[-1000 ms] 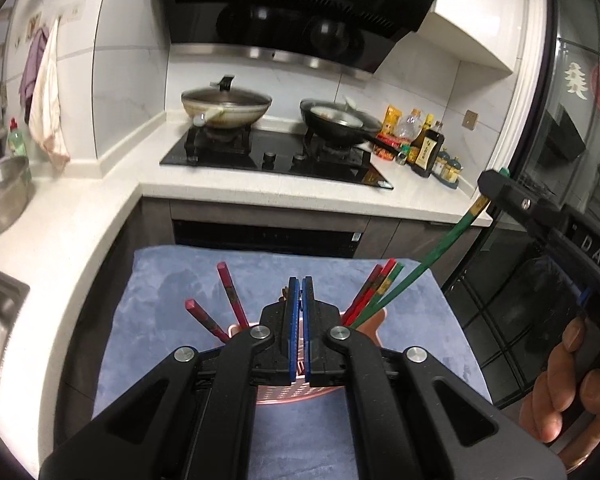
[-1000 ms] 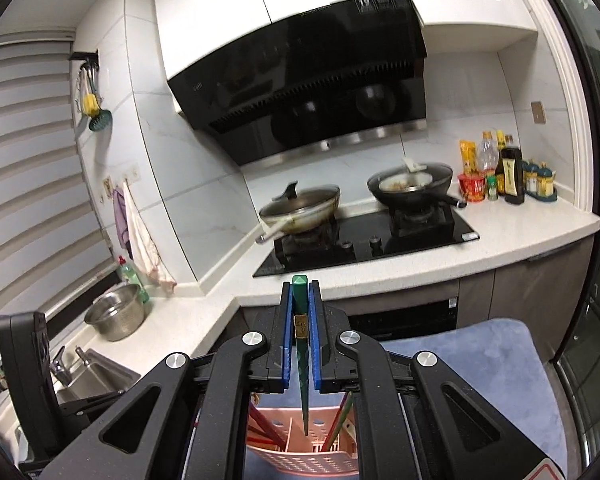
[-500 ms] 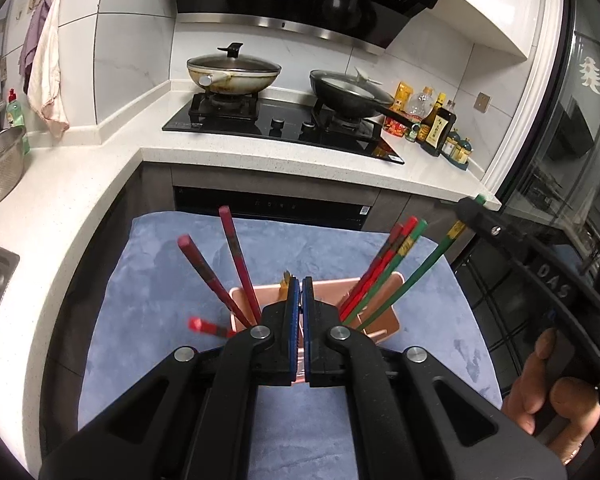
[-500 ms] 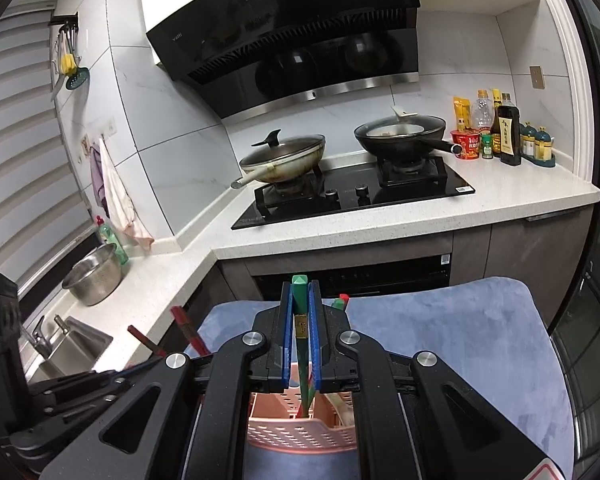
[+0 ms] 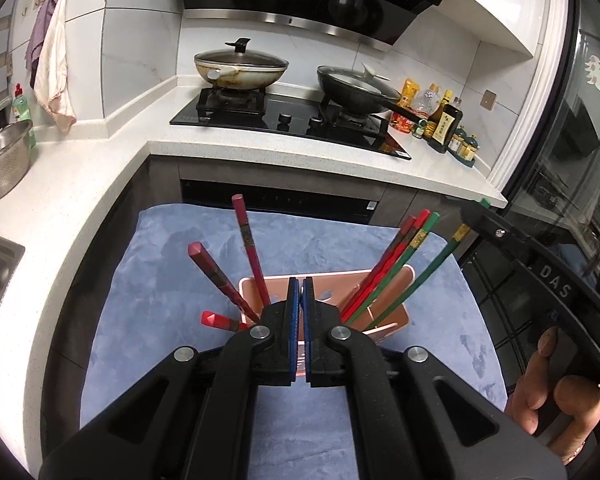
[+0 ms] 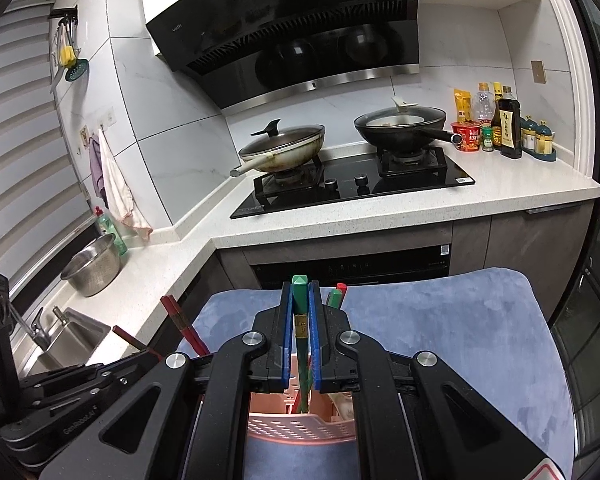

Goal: Organize utensils
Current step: 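Carry the spoon and green chopstick up and lower them into the pink holder, then open both tools and pull them back from the holder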

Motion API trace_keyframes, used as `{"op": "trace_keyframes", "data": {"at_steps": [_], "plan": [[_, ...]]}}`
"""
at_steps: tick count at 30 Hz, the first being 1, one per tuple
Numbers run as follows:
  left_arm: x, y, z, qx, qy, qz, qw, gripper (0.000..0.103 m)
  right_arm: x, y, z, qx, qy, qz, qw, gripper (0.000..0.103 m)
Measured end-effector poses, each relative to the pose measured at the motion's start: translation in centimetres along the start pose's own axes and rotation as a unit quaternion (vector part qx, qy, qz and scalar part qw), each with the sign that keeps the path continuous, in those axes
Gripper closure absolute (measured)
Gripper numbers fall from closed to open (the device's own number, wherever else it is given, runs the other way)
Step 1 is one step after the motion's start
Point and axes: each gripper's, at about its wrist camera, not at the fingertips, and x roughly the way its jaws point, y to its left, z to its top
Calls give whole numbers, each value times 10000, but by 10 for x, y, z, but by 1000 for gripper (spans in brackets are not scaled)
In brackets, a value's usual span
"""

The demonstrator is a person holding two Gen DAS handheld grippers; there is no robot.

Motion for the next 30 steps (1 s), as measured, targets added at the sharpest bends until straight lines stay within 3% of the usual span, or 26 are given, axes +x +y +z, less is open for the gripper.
{"op": "trace_keyframes", "data": {"at_steps": [3, 7, 14, 17, 23, 25, 30], "plan": [[-1, 1, 0, -14, -40, 87, 10000, 96, -3, -1, 0, 12, -84, -59, 9999, 83], [-5, 4, 0, -37, -133, 208, 9997, 76, -5, -2, 0, 47, -81, -34, 10000, 82], [-13, -1, -5, 47, -188, 284, 9994, 75, -12, 0, -12, -13, 22, -40, 10000, 81], [-18, -2, -9, 96, -227, 375, 9990, 68, -19, 1, -19, -24, 83, -49, 10000, 74], [-31, -7, -27, 171, -197, 546, 9982, 63, -42, 7, -41, -217, 189, -231, 9993, 71], [-34, -8, -34, 181, -170, 602, 9979, 55, -49, 7, -49, -208, 261, -248, 9991, 67], [-42, -11, -52, 266, -111, 813, 9963, 53, -66, 9, -69, -251, 405, -336, 9983, 59]]}}
